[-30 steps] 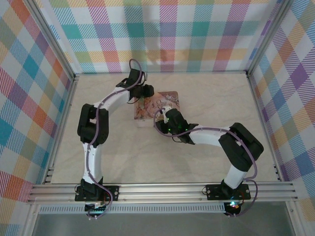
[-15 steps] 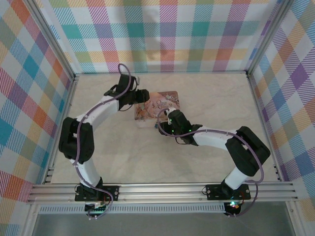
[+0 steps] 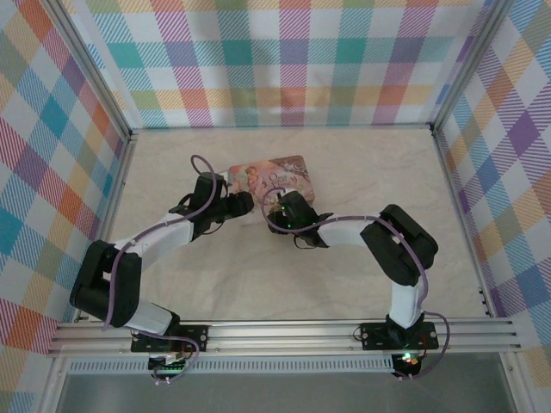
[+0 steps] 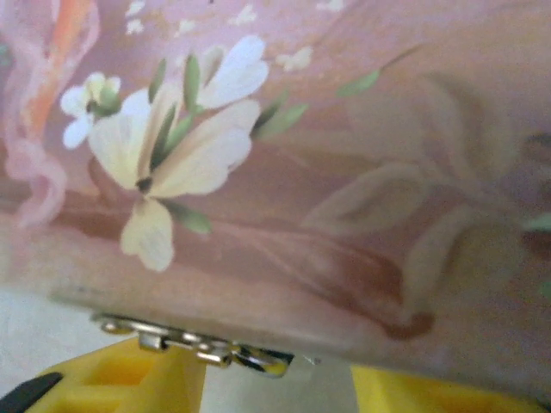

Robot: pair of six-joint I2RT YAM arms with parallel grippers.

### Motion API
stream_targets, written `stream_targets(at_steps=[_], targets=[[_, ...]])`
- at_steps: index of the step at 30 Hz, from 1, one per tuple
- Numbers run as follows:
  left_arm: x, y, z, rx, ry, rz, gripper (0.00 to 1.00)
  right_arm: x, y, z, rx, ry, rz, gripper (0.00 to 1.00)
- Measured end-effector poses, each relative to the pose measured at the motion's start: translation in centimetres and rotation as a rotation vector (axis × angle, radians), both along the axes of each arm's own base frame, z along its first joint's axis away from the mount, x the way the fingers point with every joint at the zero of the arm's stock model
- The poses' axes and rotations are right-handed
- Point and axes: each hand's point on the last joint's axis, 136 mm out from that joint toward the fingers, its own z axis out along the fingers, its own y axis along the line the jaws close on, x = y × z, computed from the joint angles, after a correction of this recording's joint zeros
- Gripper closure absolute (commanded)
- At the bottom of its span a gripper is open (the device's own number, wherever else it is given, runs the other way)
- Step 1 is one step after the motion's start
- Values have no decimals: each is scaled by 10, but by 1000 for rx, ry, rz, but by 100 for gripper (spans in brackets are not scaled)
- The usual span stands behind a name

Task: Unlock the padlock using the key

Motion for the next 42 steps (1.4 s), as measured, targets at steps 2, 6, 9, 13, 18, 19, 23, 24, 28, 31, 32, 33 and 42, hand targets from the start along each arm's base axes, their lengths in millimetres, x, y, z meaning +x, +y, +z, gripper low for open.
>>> stream_targets(at_steps=[2,6,9,13,18,19,23,24,28,31,32,33,42], targets=[[0,0,0,-13,-15,4,48,7,4,1,8,-2,-27,79],[2,4,0,-24,-41,29,48,18,10,3,16,3,-64,93],[-2,6,1,-37,-54,40,48,19,14,3,25,9,-67,100],[-17,10,-3,-58,-47,42,48,16,17,3,33,16,-51,100],[-52,13,-31,-68,20,20,49,7,25,6,60,45,13,100],[-57,13,-35,-70,27,18,49,4,28,7,68,55,31,100],[-70,15,-47,-79,39,5,51,-7,33,17,115,106,97,100],[-71,14,-48,-83,37,1,52,-9,34,21,133,119,115,100],[-65,7,-46,-110,12,-24,56,-17,38,26,177,187,171,100],[-61,0,-51,-125,6,-46,59,-22,37,26,199,233,202,100],[-60,-1,-53,-128,9,-51,60,-23,36,26,208,249,211,100],[-59,-3,-55,-134,10,-58,61,-23,35,26,217,260,218,100],[-48,-24,-59,-218,-36,-145,64,-29,33,32,296,333,282,100]])
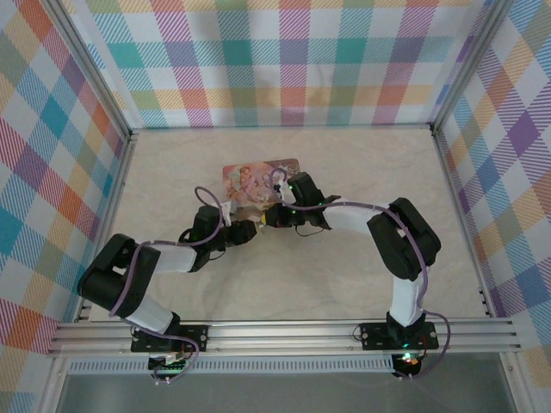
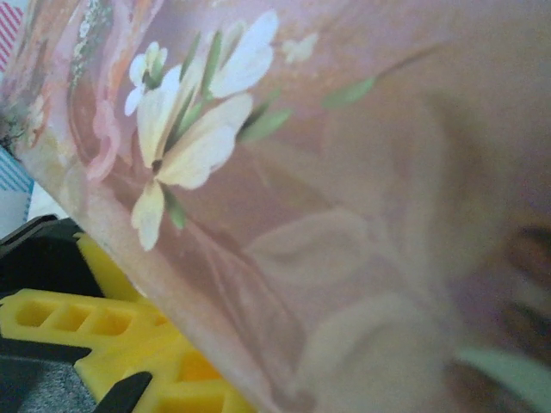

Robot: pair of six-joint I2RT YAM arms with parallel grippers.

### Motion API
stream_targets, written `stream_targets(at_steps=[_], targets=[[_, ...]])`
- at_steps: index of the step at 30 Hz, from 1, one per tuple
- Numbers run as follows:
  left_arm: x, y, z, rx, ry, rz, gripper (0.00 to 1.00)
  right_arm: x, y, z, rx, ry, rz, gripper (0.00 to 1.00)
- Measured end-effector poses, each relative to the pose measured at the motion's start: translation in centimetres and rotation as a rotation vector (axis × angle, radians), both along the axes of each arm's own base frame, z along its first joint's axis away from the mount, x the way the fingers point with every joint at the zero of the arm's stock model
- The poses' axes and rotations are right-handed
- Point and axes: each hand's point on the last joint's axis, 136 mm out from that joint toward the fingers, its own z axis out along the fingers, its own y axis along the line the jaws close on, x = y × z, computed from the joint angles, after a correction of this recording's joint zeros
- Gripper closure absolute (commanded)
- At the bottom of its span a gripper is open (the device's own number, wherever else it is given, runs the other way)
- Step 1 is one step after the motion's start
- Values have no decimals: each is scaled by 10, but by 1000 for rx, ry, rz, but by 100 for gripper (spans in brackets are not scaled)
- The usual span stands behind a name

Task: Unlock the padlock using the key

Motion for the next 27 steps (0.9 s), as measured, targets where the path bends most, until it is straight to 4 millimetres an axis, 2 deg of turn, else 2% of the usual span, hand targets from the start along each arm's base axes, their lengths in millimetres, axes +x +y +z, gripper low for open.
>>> stream_targets(at_steps=[4,12,14,16,19,21,27], targets=[[4,-7,7,-55,-34,-38,60,-2,-1,1,20,17,17,100],[10,-22,15,-117,-66,-118,63,-3,-4,3,44,40,35,100],[10,-25,14,-134,-66,-142,67,-3,-7,1,43,47,30,93],[10,-30,13,-151,-66,-165,67,-3,-9,-1,39,52,26,83],[10,-35,8,-177,-53,-185,67,-3,-13,-6,39,63,15,77],[10,-37,4,-198,-34,-195,66,-3,-16,-9,45,75,4,68],[19,-44,9,-255,-36,-205,65,7,-23,-8,100,71,-46,63]])
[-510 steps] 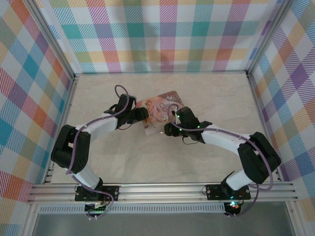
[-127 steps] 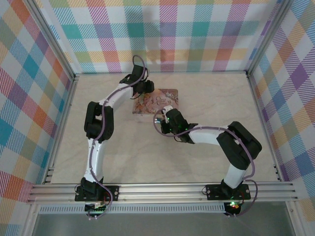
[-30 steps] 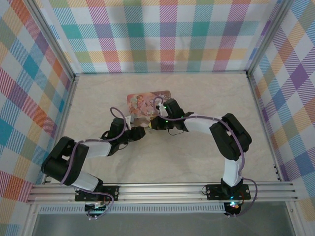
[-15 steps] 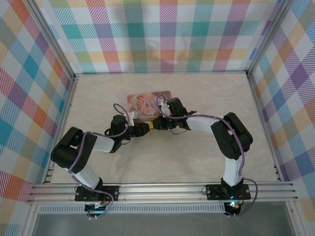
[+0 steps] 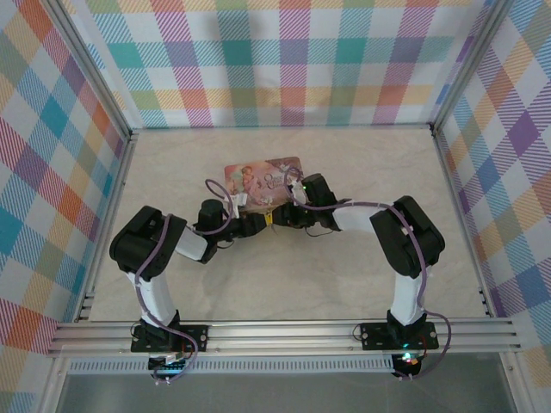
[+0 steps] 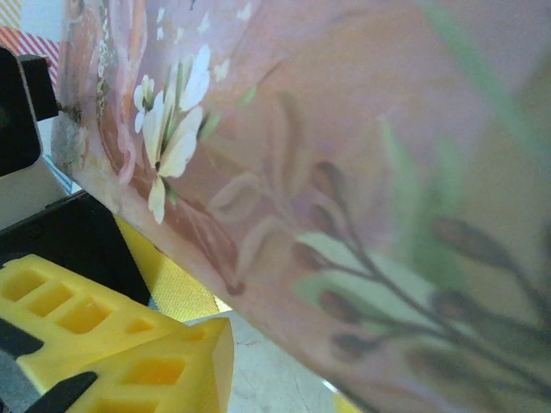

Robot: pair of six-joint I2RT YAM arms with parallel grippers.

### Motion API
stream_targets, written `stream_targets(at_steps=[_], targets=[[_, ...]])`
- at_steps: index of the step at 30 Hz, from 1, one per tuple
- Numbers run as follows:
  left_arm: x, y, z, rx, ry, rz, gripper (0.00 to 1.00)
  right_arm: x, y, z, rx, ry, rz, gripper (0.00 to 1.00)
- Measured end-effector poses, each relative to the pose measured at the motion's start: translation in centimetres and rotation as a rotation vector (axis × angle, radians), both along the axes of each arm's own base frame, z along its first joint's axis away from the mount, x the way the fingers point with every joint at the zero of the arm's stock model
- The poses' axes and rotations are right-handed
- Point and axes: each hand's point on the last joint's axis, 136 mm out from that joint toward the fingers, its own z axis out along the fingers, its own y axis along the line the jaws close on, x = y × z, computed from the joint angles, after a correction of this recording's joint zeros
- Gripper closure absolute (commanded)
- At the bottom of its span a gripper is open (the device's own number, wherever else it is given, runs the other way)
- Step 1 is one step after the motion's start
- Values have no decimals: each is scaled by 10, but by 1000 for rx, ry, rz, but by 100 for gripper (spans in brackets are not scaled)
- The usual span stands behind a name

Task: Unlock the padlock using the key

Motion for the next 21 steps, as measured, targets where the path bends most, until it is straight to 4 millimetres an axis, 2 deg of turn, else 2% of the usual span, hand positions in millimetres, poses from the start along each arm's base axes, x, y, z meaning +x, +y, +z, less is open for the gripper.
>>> stream_targets(at_steps=[6,10,12,16,19,21], targets=[[4,-1,0,-4,2,4,64,3,-2,0,28,-9,-25,60],[4,0,-2,11,-7,23,58,3,-8,-2,17,-32,-51,56],[3,2,-5,44,-13,48,56,-5,-11,3,8,-53,-45,56],[-3,6,-11,123,-21,82,53,-11,-16,29,-22,-143,-45,51],[-8,12,-12,180,-36,108,50,-9,-27,56,-71,-224,-78,39],[-6,15,-10,215,-63,129,48,3,-37,75,-121,-281,-124,32]])
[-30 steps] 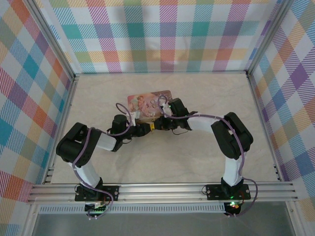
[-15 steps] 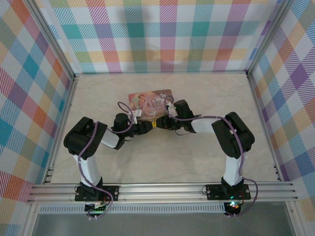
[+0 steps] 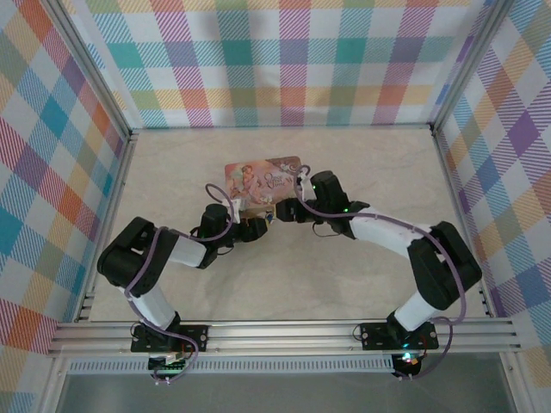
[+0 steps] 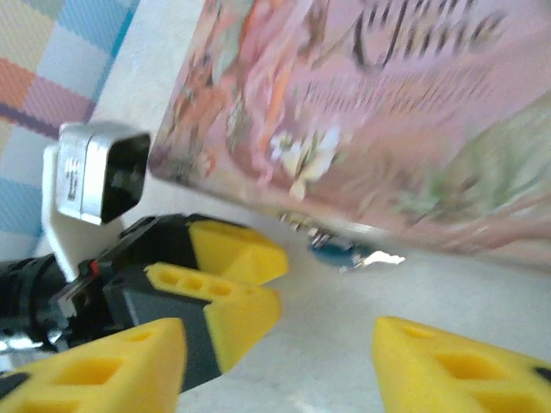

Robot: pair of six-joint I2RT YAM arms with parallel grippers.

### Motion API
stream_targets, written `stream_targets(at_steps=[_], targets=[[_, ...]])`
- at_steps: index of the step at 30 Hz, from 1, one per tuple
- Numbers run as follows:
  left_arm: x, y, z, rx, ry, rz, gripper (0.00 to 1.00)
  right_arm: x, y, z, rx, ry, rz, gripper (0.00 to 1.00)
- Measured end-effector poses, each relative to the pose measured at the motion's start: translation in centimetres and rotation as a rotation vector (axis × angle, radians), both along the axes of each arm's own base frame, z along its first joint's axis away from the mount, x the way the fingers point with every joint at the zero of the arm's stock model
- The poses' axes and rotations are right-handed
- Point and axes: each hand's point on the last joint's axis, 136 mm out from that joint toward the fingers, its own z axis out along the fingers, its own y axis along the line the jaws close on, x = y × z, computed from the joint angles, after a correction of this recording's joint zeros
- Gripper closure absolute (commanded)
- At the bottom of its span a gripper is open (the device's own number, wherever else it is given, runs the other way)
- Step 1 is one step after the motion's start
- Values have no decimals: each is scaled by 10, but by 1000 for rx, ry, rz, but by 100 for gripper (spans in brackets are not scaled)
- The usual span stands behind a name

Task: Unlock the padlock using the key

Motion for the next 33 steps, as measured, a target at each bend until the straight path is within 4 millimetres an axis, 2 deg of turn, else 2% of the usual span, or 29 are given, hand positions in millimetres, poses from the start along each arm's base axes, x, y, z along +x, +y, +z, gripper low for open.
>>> stream_targets(at_steps=[4,6,8,10,12,15,17,20,23,26,29,33], targets=[[1,-2,3,49,-53,11,48,38,-13,30,-79,-69,-93,30],[-1,-3,-1,79,-65,8,48,69,-19,42,-102,-85,-145,30],[-1,-5,-3,100,-77,7,47,100,-26,44,-122,-85,-191,30],[0,-7,-8,122,-85,7,47,129,-33,37,-148,-68,-231,31],[3,-9,-12,144,-94,4,47,156,-37,22,-169,-37,-259,31],[8,-14,-19,161,-98,-5,46,180,-45,-7,-203,24,-282,33],[14,-17,-20,163,-104,-8,47,190,-46,-25,-219,65,-281,34],[21,-23,-19,157,-117,-15,46,193,-39,-45,-223,114,-255,36],[24,-27,-18,148,-127,-27,47,197,-31,-41,-191,114,-229,38],[28,-33,-17,137,-139,-47,48,192,-24,-42,-173,128,-200,39],[30,-41,-16,123,-142,-78,49,188,-21,-49,-160,138,-186,39],[33,-47,-13,112,-134,-93,51,188,-21,-48,-133,116,-182,42]])
